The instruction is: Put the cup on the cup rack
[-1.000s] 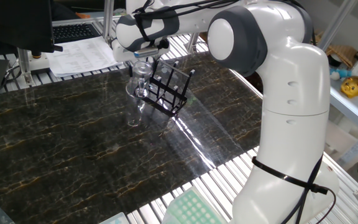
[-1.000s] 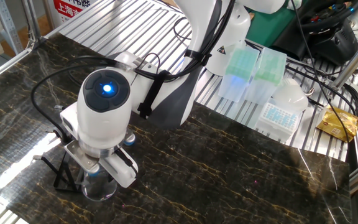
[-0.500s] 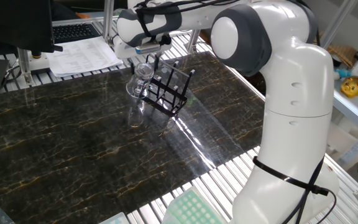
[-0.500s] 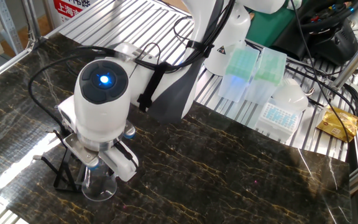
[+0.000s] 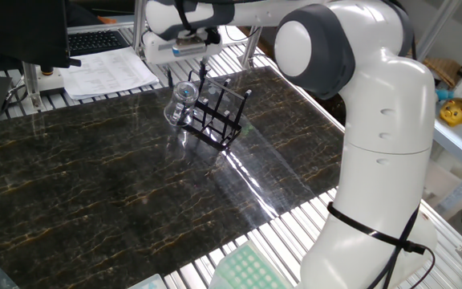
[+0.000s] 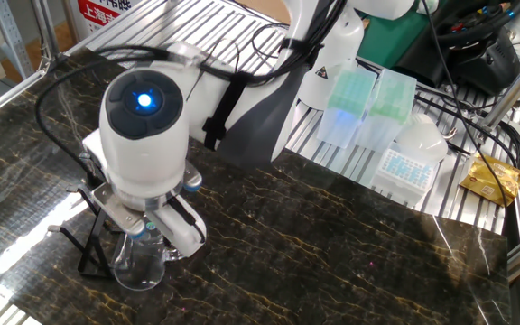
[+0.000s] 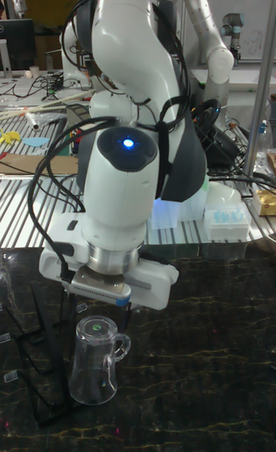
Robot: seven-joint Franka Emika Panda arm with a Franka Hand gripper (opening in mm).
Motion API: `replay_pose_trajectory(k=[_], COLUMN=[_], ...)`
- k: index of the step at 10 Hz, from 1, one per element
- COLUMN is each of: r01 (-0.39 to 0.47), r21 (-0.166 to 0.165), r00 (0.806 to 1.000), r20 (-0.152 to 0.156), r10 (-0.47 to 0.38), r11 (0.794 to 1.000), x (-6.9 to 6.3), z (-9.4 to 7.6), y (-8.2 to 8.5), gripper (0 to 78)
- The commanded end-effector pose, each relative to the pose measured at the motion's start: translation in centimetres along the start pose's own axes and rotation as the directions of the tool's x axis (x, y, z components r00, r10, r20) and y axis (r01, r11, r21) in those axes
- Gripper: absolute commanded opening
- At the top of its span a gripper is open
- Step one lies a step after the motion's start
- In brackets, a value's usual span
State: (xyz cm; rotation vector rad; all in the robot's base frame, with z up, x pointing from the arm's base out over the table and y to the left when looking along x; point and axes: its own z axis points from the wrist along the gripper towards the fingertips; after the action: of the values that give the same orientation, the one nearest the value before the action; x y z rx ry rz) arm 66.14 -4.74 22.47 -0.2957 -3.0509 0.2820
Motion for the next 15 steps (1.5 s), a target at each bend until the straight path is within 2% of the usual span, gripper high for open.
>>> replay_pose_trajectory(k=[1, 3, 5, 6, 7, 10, 11, 12, 13, 15], r01=[-0.012, -0.012, -0.008, -0.002, -0.011, -0.015, -0.012, 0.018, 0.058, 0.108], r21=[-0.015, -0.021, -0.023, -0.041, -0.060, -0.073, -0.085, -0.115, -0.131, -0.137], r00=[1.000, 1.000, 0.999, 0.996, 0.995, 0.995, 0.994, 0.992, 0.990, 0.985], r20=[-0.017, -0.024, -0.044, -0.093, -0.099, -0.101, -0.110, -0.119, -0.123, -0.120], r10=[0.012, 0.011, 0.007, -0.002, 0.005, 0.007, 0.003, -0.032, -0.074, -0.124], r11=[1.000, 1.000, 1.000, 0.999, 0.998, 0.997, 0.996, 0.993, 0.990, 0.985], x=[1.1, 1.5, 1.6, 1.5, 1.6, 2.3, 2.6, 3.1, 3.6, 4.9], z=[-2.0, -2.6, -3.0, -3.4, -3.7, -4.4, -4.7, -5.1, -5.4, -5.7], y=[0.9, 1.2, 1.5, 1.4, 1.4, 2.2, 2.5, 2.8, 2.9, 2.8], gripper=[77.4, 77.4, 77.4, 77.4, 77.4, 77.4, 77.4, 77.4, 77.4, 77.4])
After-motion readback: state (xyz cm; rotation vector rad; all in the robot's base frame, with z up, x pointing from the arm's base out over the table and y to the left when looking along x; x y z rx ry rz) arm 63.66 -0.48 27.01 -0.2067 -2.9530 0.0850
